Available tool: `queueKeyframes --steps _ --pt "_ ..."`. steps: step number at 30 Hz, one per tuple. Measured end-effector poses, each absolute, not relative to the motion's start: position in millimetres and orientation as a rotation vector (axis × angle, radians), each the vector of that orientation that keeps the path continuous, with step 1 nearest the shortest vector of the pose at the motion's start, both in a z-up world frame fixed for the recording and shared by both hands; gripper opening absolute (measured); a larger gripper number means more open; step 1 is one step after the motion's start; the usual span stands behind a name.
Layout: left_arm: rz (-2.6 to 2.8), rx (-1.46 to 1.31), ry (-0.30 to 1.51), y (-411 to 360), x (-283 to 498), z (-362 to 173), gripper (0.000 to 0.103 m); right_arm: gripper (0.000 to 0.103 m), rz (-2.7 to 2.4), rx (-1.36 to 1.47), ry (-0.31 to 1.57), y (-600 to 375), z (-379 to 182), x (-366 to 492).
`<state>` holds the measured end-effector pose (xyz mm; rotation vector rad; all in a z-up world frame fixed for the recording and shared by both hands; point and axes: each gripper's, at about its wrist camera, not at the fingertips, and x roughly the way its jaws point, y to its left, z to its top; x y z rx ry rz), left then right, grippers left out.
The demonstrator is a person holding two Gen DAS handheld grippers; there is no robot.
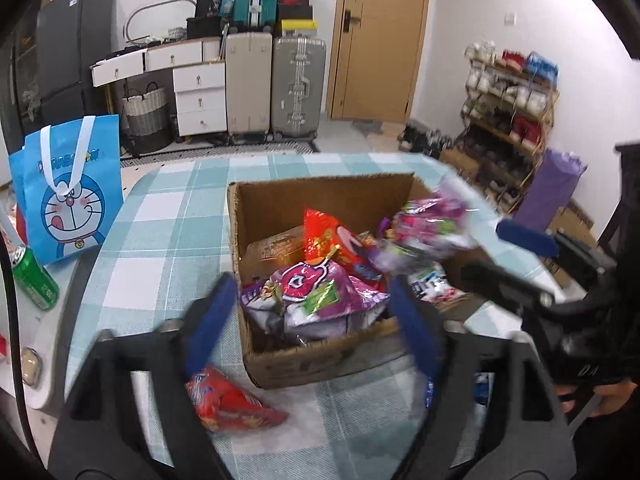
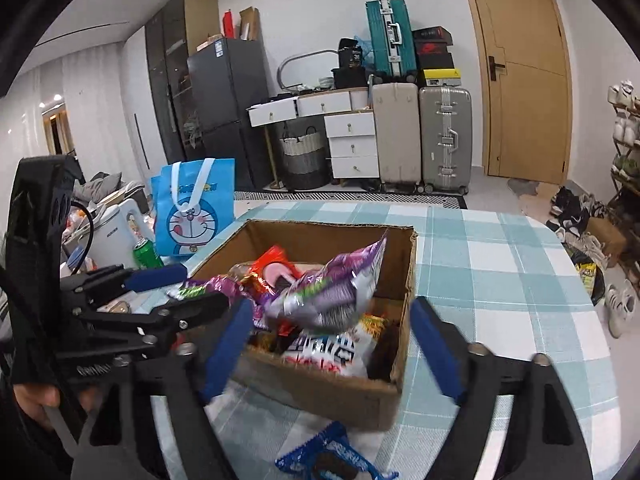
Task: Organize snacks
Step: 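Open the right gripper over the box while the left releases the Oreo pack into it, then withdraw both open grippers from the box toward the blue Oreo pack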
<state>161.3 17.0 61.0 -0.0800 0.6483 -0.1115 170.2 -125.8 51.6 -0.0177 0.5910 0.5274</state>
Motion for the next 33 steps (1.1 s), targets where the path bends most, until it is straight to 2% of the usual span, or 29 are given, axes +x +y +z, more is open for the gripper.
queueKeyframes --steps 1,3,4,5,16,23,33 --pt "-0.113 -0.092 0.624 19 154 63 0.086 0.09 0.532 -0.024 0.594 -127 51 168" --pt "-0.11 -0.093 0.601 24 141 67 0.091 0.098 0.528 -0.051 0.616 -129 49 162" --pt "-0.099 -0.085 0.598 25 137 68 0.099 0.1 0.523 -0.058 0.617 -130 49 159" --pt "-0.087 -0.078 0.593 26 132 69 0.102 0.102 0.514 -0.064 0.61 -132 47 155" --pt "-0.058 -0.123 0.598 57 83 64 0.102 0.102 0.482 -0.063 0.639 -148 37 123" --pt "-0.026 -0.104 0.633 71 63 45 0.102 0.102 0.456 -0.025 0.742 -163 24 116" --pt "-0.001 -0.068 0.707 73 69 22 0.102 0.102 0.449 -0.072 0.822 -164 2 118"
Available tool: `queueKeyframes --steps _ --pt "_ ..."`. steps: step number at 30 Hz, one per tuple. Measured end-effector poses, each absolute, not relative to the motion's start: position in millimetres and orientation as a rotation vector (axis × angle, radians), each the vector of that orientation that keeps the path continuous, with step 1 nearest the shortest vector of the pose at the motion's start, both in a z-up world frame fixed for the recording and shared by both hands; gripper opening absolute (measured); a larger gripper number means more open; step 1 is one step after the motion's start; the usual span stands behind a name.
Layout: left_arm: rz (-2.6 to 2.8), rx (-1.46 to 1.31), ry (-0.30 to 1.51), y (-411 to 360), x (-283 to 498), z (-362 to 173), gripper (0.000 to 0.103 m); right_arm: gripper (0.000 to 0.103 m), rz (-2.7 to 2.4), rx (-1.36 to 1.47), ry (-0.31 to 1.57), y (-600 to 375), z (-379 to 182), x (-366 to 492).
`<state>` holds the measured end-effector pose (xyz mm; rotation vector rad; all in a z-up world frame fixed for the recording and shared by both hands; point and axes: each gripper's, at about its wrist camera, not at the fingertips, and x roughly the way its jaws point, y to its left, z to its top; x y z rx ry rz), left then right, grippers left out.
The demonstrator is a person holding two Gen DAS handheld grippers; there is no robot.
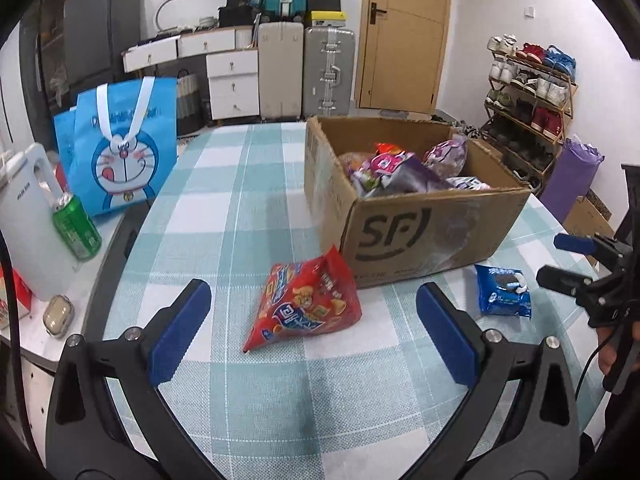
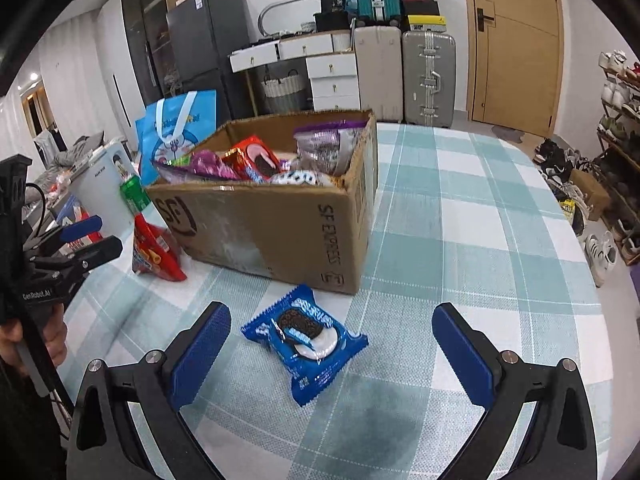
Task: Organize snacks
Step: 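Withdraw both open grippers from the box toward the blue Oreo pack, then move the right gripper over the blue Oreo pack while the left approaches the red chip bag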
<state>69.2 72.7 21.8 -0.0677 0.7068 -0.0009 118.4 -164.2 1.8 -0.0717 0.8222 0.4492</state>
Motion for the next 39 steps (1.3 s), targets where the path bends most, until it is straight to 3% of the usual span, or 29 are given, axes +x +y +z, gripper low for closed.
queueKeyframes --steps 17,25,39 --pt "0.027 -0.081 0.776 80 87 -2 0.102 0.102 0.388 -0.319 0.952 -165 -42 125" --pt "0.026 -0.079 0.799 80 94 -14 0.102 0.102 0.269 -0.208 0.963 -195 -41 144" --pt "0.01 -0.066 0.816 75 96 -20 0.102 0.102 0.413 -0.151 0.945 -159 -35 130"
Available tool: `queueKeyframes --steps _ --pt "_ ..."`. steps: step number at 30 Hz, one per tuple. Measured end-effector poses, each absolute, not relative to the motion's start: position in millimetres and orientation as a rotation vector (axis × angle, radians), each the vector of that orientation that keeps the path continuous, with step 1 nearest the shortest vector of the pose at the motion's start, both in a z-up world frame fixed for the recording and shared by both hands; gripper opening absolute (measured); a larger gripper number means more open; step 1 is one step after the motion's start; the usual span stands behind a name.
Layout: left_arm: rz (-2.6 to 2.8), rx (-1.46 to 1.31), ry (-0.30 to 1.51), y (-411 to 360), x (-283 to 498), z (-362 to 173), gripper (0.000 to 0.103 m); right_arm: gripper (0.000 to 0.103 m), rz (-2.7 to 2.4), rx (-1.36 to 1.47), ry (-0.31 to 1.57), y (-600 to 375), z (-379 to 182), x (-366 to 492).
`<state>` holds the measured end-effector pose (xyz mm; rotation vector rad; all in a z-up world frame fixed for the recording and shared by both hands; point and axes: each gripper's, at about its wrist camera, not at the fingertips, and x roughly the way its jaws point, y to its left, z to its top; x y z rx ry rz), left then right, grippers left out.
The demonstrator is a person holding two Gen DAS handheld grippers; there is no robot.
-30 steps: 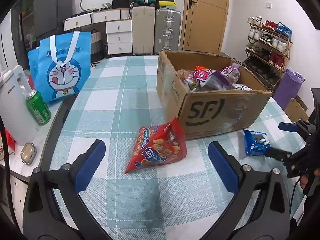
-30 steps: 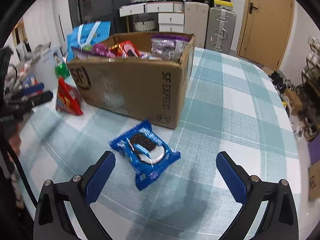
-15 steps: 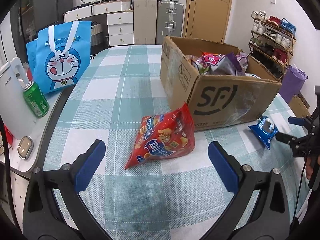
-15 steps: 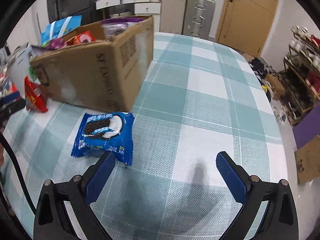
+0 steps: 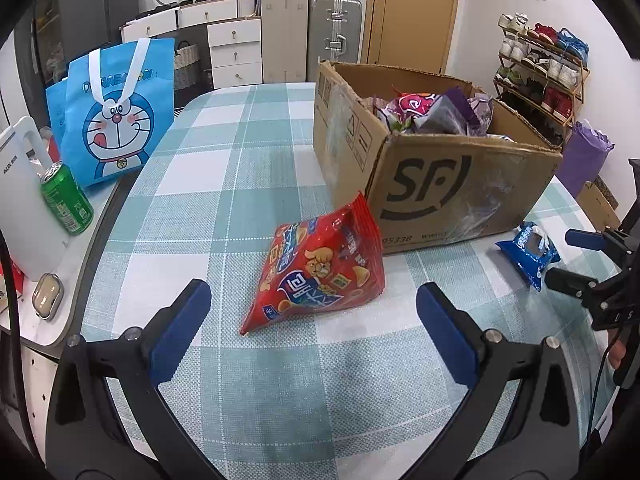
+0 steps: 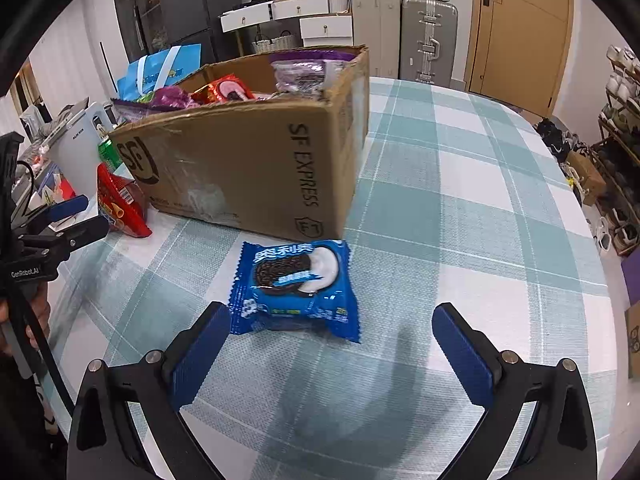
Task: Organize snacks
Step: 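Move the right gripper over the blue Oreo pack while the left approaches the red chip bag, then grasp the blue Oreo pack with the right gripper while the left grasps the red chip bag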
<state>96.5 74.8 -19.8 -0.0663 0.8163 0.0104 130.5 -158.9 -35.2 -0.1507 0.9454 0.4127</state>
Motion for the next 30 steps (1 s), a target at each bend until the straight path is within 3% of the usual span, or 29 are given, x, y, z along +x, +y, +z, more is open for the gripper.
queueKeyframes --steps 13,16,21,26,30 --pt "0.009 -0.063 0.838 75 100 -27 0.102 0.1 0.422 -0.167 0.924 -138 -45 124" --pt "0.007 -0.062 0.841 75 101 -29 0.102 0.093 0.43 -0.153 0.933 -138 -47 124" --pt "0.009 -0.058 0.849 74 102 -31 0.102 0.073 0.446 -0.141 0.95 -139 -49 128" --pt "0.01 -0.059 0.849 74 103 -32 0.102 0.064 0.453 -0.15 0.938 -140 -47 128" --pt "0.009 -0.058 0.848 75 103 -32 0.102 0.064 0.457 -0.164 0.938 -138 -48 126"
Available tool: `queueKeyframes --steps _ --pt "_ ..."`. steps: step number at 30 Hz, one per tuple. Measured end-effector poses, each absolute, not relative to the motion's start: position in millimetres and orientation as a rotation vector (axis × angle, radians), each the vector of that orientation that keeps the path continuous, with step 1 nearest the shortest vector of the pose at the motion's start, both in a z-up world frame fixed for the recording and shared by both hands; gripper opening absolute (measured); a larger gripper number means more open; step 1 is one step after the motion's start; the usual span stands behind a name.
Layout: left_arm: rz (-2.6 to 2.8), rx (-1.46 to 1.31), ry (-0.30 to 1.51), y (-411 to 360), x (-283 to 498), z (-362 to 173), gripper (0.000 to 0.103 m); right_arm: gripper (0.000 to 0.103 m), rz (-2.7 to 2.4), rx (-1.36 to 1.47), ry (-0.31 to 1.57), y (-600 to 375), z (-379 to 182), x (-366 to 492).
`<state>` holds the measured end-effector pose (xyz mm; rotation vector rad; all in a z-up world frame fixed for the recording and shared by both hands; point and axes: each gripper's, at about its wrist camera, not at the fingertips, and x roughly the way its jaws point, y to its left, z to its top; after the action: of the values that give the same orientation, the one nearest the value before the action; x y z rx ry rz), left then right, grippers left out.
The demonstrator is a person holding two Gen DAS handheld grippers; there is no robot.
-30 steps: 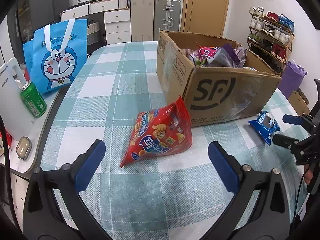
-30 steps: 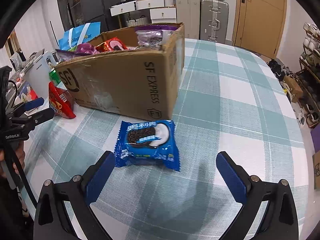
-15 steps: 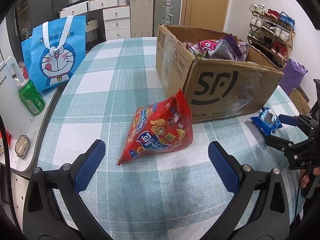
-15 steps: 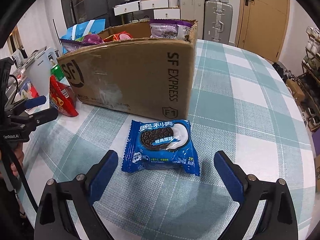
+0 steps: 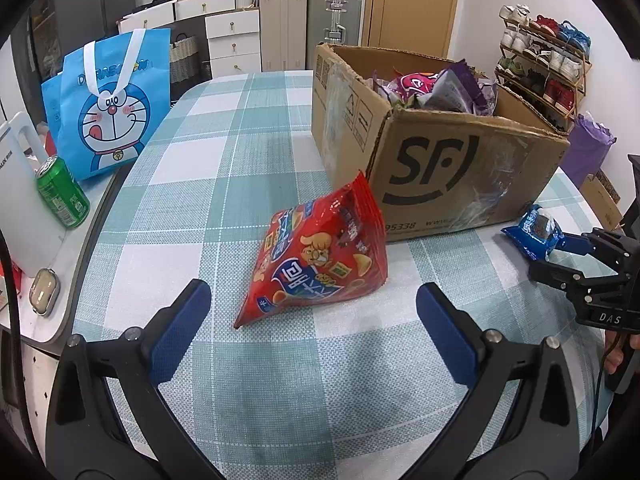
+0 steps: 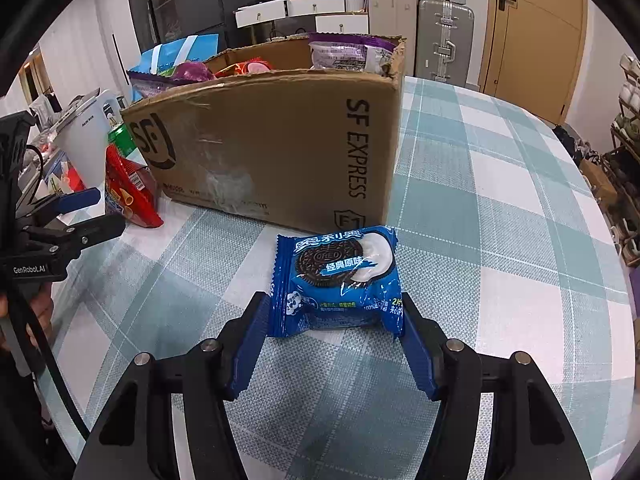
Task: Organize snacks
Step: 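Grasp the blue Oreo pack with the right gripper while the left grasps the red chip bag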
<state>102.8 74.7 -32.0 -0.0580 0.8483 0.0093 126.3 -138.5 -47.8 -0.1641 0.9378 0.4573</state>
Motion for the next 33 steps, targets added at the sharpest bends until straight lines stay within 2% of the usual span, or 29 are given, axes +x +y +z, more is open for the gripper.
queueKeyframes --steps 5,10,16,19,21,25,27,33 --pt "0.008 -0.059 0.851 75 103 -32 0.102 0.065 0.454 -0.153 0.925 -141 -46 125" --pt "0.007 -0.057 0.852 75 103 -32 0.102 0.084 0.448 -0.157 0.925 -144 -47 127" --pt "0.006 -0.053 0.855 73 104 -34 0.102 0.085 0.428 -0.159 0.917 -146 -48 131" --pt "0.006 -0.051 0.858 72 105 -36 0.102 0.073 0.443 -0.17 0.894 -143 -46 128" --pt "0.007 -0.048 0.86 72 106 -37 0.102 0.059 0.45 -0.192 0.875 -140 -43 125" --pt "0.009 -0.05 0.863 73 106 -38 0.102 0.047 0.453 -0.196 0.852 -140 -40 123" --pt "0.009 -0.051 0.862 73 106 -39 0.102 0.044 0.455 -0.187 0.85 -142 -37 123" --pt "0.011 -0.052 0.862 74 106 -39 0.102 0.042 0.467 -0.189 0.844 -142 -36 122"
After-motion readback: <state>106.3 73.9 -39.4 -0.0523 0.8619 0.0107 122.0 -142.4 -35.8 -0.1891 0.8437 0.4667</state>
